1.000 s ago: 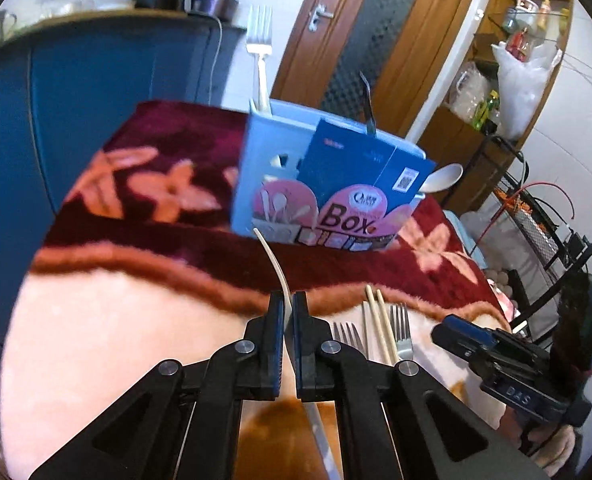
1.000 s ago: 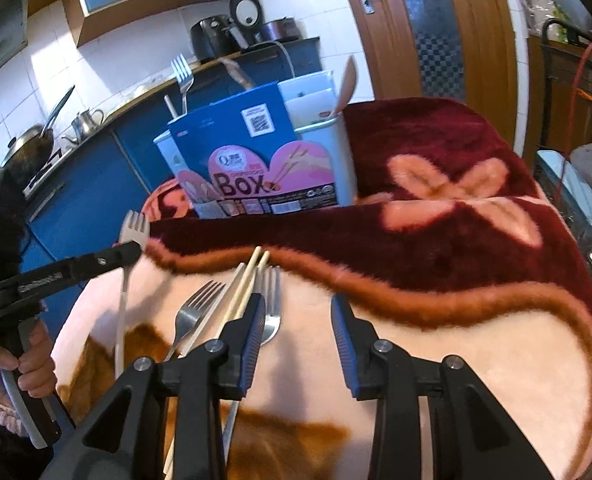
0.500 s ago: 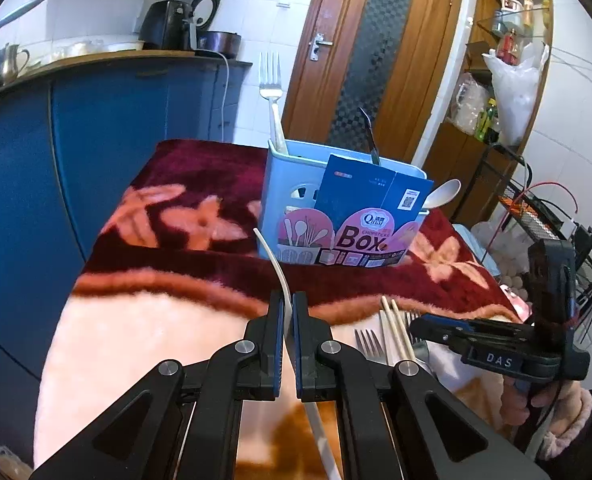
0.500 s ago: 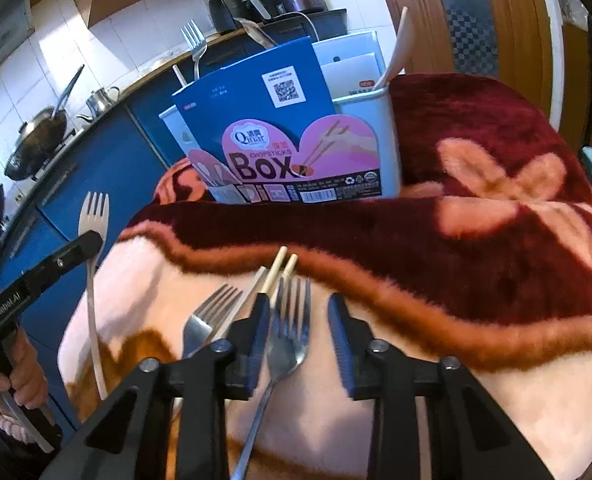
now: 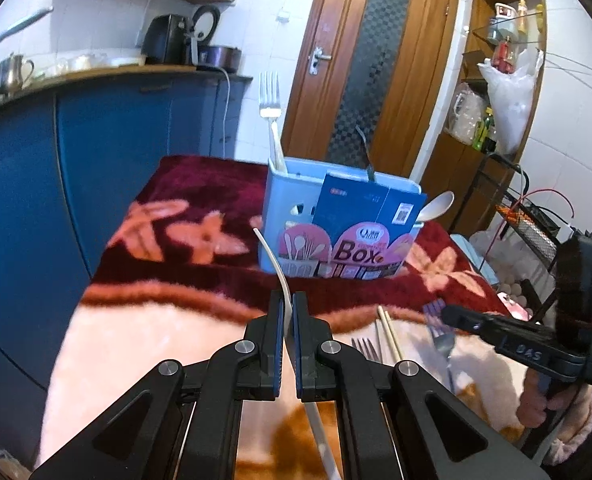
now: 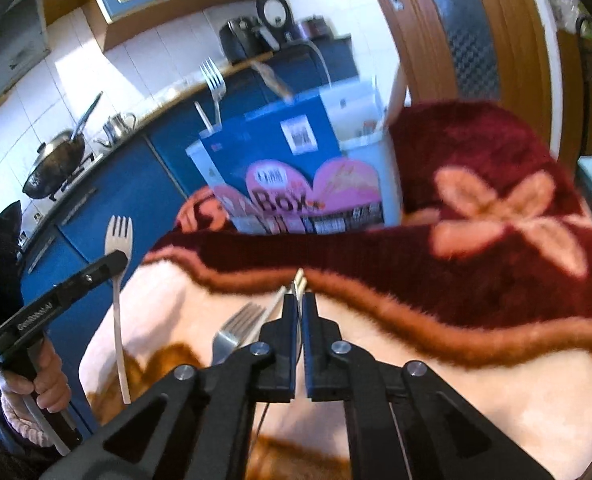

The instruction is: Organize utensils

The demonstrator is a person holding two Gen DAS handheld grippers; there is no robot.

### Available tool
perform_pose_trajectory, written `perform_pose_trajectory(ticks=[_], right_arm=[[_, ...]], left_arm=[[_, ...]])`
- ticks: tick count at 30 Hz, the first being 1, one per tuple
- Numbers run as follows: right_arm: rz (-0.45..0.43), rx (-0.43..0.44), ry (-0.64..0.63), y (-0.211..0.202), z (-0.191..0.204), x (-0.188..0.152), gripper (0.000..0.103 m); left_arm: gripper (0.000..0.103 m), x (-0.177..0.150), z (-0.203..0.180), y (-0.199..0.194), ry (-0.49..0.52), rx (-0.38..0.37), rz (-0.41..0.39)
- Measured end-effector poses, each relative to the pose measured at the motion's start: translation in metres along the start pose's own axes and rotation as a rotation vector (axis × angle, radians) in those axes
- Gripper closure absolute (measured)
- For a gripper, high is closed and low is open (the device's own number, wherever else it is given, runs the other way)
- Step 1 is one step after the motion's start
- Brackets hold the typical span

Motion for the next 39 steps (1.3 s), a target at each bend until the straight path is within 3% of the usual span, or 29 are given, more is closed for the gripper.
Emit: perform_pose_trajectory(ticks=[17, 33, 39], right_arm=[[-0.375, -0.222, -0.154, -0.067, 0.023, 0.038, 0.100], [-0.528, -0.305, -0.218, -0.078, 0.020, 0.102, 0.100], [-0.563, -0.321, -0.234, -0.071, 0.017, 0.124, 0.100]], left_arm=[[0.099, 0.053, -0.013, -0.003, 0.029, 0.042, -0.184], [0.099, 0.144, -0.024, 0.032, 0.053, 0.147, -0.436], [0.099, 0.154, -0.035, 0.065, 0.091, 0.176, -0.479]])
Point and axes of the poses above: each gripper's, at about its wrist camera, not at the fingertips, and y roughly the way its jaws point, z to its left, x to its top, the point moved 1 cm from there along y, roughly the way its jaws point, and after that the axes turned 5 degrees about -z, right-handed, at the moved point
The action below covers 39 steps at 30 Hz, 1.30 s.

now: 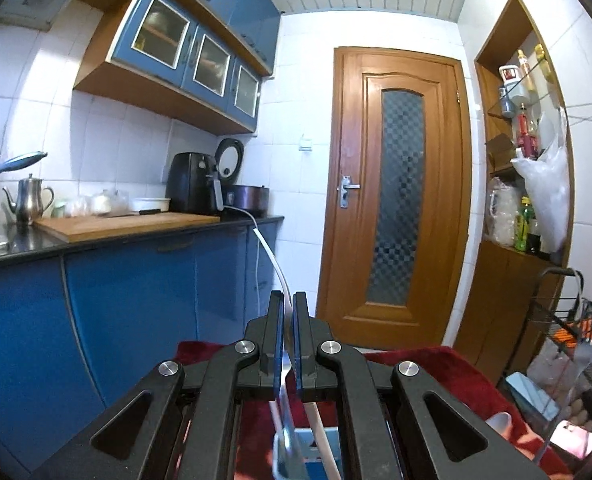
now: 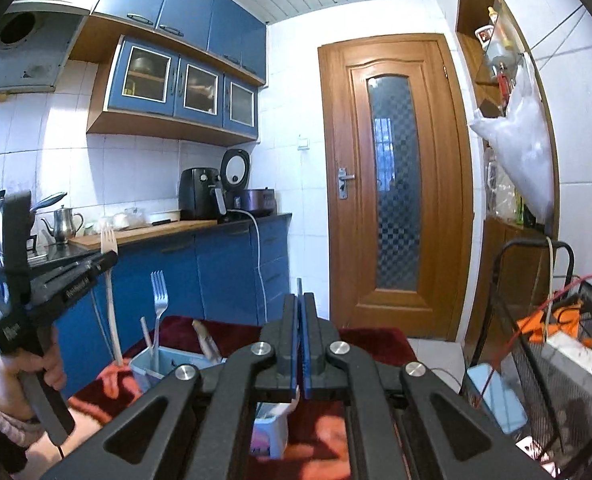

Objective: Organize utensils
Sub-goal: 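Lift both held utensils and carry them over the holder, then lower the pale fork and chopstick into the holder and open both tools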

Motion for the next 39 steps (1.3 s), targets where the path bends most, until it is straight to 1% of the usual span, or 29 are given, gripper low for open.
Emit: perform_pose_trajectory(ticks=[6, 9, 13, 18, 21, 26, 34, 37, 38, 39], right_arm=[[-0.024, -0.016, -0.008, 0.023, -0.003, 0.009, 0.100], [-0.033, -0.028, -0.024, 0.035, -0.002, 0.009, 0.100], [-0.038, -0.041, -0.040, 0.050, 0.000, 0.008, 0.100], [-0.046, -0.056, -0.085, 0.066, 0.008, 0.003, 0.100], [-0.026, -0.046, -0.111, 0.078, 0.016, -0.006, 0.100], [0.047, -0.004, -0.126, 0.090, 0.024, -0.029, 0.100], [0.121, 0.075, -0.069, 0.093, 0.021, -0.049, 0.099], [0.141, 0.099, -0.039, 0.093, 0.020, -0.052, 0.099], [0.145, 0.106, -0.022, 0.093, 0.018, -0.052, 0.099], [0.148, 0.113, -0.007, 0.092, 0.017, -0.052, 0.099]], left_arm=[[0.099, -0.022, -0.008, 0.023, 0.043, 0.026, 0.005], [0.099, -0.031, -0.007, 0.031, 0.045, 0.032, 0.012], [0.099, -0.039, -0.008, 0.034, 0.051, 0.039, 0.012], [0.099, -0.050, -0.008, 0.034, 0.051, 0.026, 0.028], [0.099, -0.058, -0.009, 0.032, 0.050, 0.013, 0.039], [0.099, -0.067, -0.011, 0.029, 0.051, -0.007, 0.055], [0.098, -0.074, -0.009, 0.020, 0.043, -0.044, 0.086], [0.098, -0.078, -0.008, 0.018, 0.040, -0.057, 0.111], [0.096, -0.079, -0.008, 0.018, 0.038, -0.058, 0.120], [0.092, -0.080, -0.007, 0.017, 0.036, -0.059, 0.126]])
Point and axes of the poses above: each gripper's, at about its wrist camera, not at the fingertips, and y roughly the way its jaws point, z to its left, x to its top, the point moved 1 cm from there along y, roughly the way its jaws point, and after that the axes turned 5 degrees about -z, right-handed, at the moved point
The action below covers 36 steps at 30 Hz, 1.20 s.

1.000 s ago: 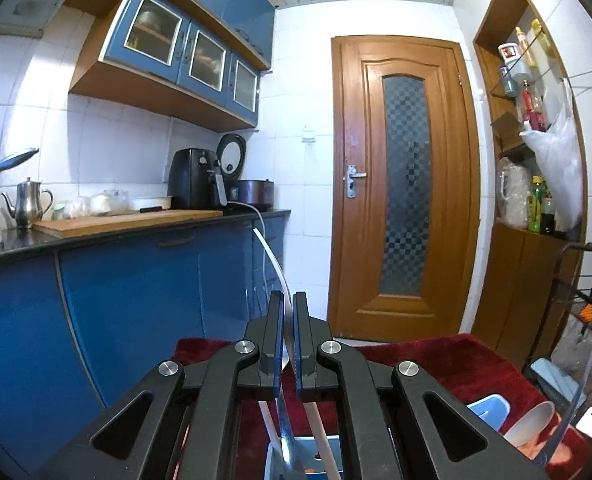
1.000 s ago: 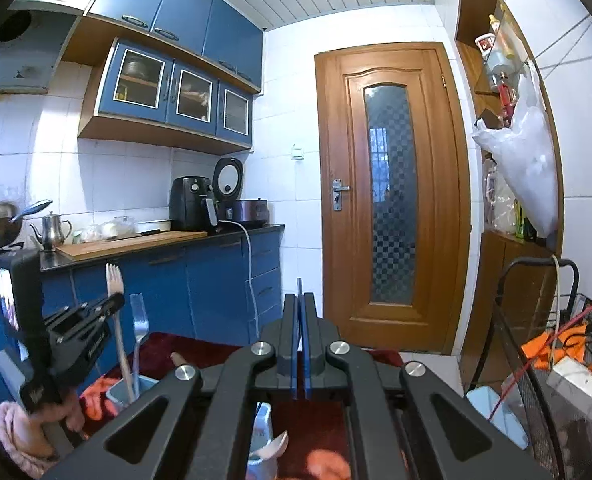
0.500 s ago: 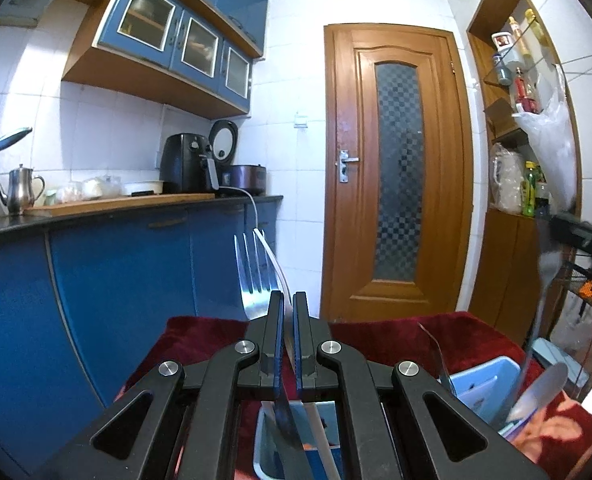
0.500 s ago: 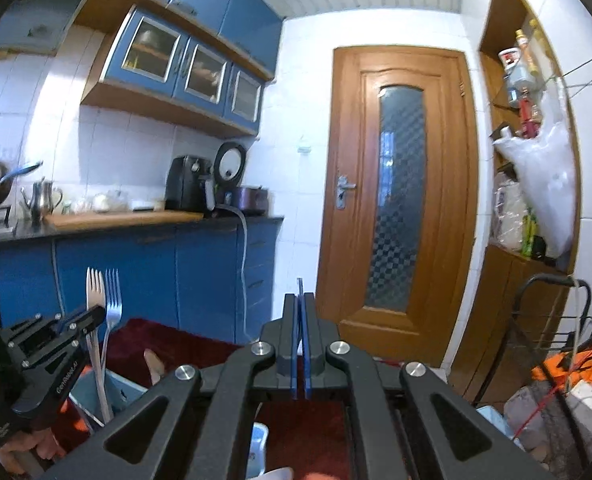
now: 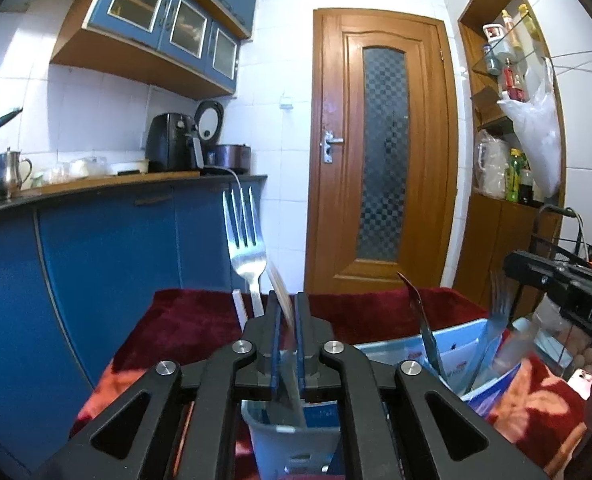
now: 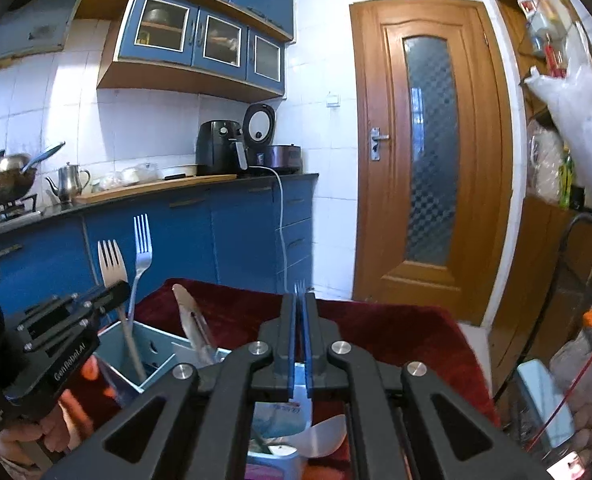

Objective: Organize utensils
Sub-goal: 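Lower the pale fork and chopstick into the holder and open both tools, then move both open tools back down to the fork and chopsticks on the blanket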

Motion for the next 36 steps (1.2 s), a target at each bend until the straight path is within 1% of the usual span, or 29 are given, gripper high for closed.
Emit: perform_pose_trajectory(ticks=[2, 3, 6, 9, 14, 18, 24, 31, 36], right_arm=[[0.000, 0.027, 0.040, -0.003, -0.003, 0.001, 0.097], [-0.003, 0.032, 0.051, -0.005, -0.005, 0.003, 0.095], [-0.014, 0.036, 0.058, -0.009, -0.004, 0.006, 0.091], [-0.026, 0.046, 0.068, -0.016, -0.003, 0.009, 0.088], [-0.039, 0.054, 0.093, -0.031, -0.001, 0.014, 0.082], [-0.035, 0.056, 0.100, -0.045, 0.003, 0.018, 0.082], [-0.015, 0.072, 0.138, -0.069, 0.003, 0.019, 0.082], [0.037, 0.072, 0.155, -0.094, 0.009, 0.012, 0.082], [0.082, 0.095, 0.163, -0.108, 0.014, 0.002, 0.082]], left_arm=[[0.085, 0.000, 0.002, -0.002, -0.007, -0.001, 0.007], [0.082, 0.000, 0.003, -0.003, -0.009, 0.001, 0.008], [0.074, 0.001, 0.004, -0.007, -0.016, -0.008, 0.014], [0.070, 0.002, 0.005, -0.014, -0.021, -0.021, 0.022], [0.068, 0.007, 0.005, -0.031, -0.022, -0.037, 0.031], [0.068, 0.012, 0.005, -0.045, -0.016, -0.020, 0.057], [0.068, 0.016, 0.007, -0.073, -0.016, -0.024, 0.109], [0.068, 0.012, 0.004, -0.101, 0.027, -0.019, 0.174], [0.068, 0.006, 0.004, -0.119, 0.024, -0.028, 0.212]])
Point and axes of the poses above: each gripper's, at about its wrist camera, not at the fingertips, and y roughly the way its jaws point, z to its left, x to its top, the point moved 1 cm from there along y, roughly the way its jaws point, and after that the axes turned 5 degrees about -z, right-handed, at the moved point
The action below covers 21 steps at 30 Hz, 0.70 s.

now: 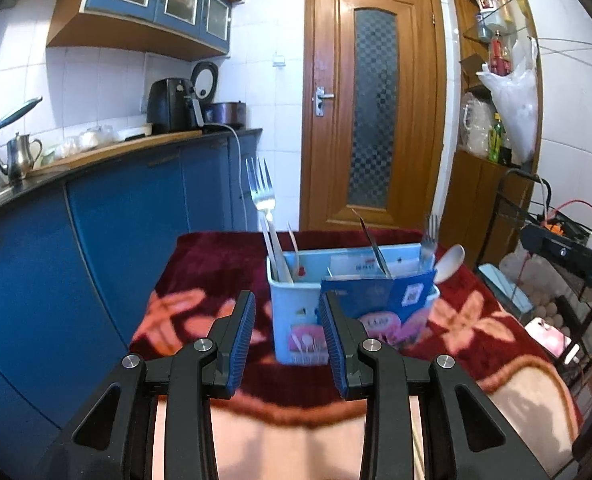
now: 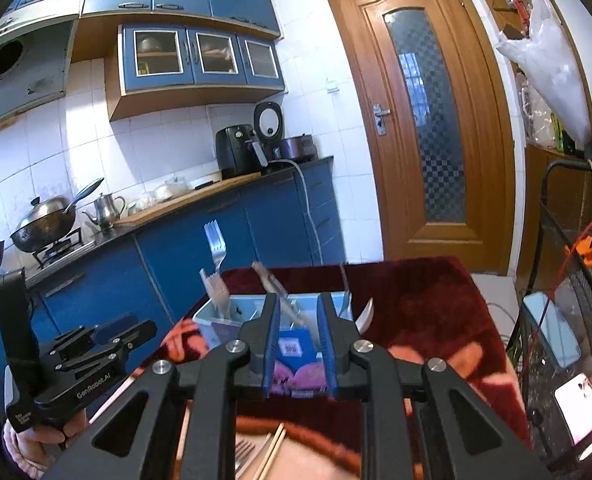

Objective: Organize utensils
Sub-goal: 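Move both open tools back down to the fork and chopsticks on the blanket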

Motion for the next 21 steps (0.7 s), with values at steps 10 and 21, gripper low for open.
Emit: perform_pose_trajectory(ticks=[10, 21], right_arm=[[0.126, -0.010, -0.010, -0.017, 0.010, -0.036, 0.080], [0.219, -0.049, 0.021, -0.023, -0.003, -0.071, 0.075]], left_arm=[[0.068, -0.028, -0.007, -0.014, 0.006, -0.063, 0.120], [0.068, -0.060, -0.017, -0.001, 0.000, -0.100, 0.268]])
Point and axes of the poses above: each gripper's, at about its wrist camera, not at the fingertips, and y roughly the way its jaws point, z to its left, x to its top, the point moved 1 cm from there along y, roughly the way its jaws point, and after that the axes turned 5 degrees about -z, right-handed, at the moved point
